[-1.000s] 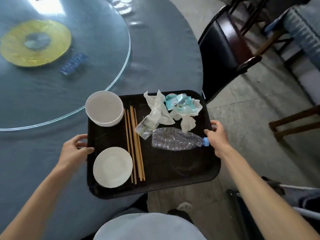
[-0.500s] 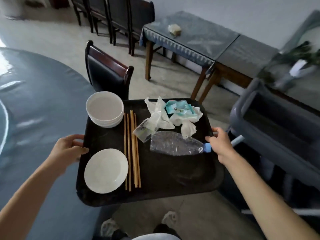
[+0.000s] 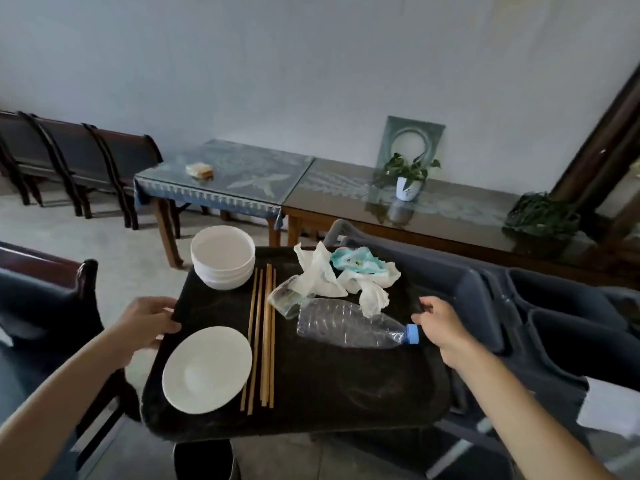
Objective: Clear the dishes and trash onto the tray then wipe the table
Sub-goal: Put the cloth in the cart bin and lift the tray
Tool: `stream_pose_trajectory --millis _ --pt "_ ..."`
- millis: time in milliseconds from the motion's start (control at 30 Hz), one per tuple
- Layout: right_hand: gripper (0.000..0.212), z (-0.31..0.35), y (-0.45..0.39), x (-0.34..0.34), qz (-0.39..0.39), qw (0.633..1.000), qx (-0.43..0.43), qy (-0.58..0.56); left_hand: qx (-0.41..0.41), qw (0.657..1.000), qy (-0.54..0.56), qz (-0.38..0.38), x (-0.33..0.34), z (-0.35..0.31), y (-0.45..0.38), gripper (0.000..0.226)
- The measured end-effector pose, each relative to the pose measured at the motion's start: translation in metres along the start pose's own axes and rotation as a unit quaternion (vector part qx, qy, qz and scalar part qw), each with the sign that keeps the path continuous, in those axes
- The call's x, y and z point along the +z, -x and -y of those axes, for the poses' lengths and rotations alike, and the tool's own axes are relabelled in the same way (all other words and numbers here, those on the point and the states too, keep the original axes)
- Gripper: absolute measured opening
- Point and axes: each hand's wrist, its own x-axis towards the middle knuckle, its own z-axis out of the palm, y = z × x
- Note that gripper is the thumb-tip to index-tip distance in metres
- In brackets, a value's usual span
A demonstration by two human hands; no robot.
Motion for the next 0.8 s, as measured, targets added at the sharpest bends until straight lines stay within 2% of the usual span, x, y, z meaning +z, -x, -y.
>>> stream_pose_trajectory --millis 200,367,433,533,700,800 --pt "0.036 -0.019 -0.049 -0.071 -0.048 0.999 0.021 0.013 0.029 0.998 -0.037 0.037 0.089 -0.072 -0.045 0.038" --pt "0.04 -0.038 -0.09 -0.112 -0.085 0.995 0.043 0.017 0.051 0.996 -0.055 0.054 0.16 -0.117 -0.09 0.034" --pt "0.049 -0.045 -0.11 -0.127 -0.094 0.994 0.053 0.018 0.063 0.994 -0.066 0.058 0.19 -0.133 -0.107 0.032" --pt "0.055 -0.062 -0.146 -0.145 -0.099 0.992 0.072 0.028 0.077 0.992 -0.088 0.056 0.235 -0.153 -0.138 0.031" --pt "0.046 -0.1 -0.222 -0.164 -0.114 0.987 0.091 0.067 0.101 0.983 -0.142 0.052 0.31 -0.171 -0.202 0.029" --pt "0.049 -0.124 -0.262 -0.167 -0.106 0.984 0.113 0.086 0.1 0.978 -0.178 0.048 0.349 -0.173 -0.234 0.025"
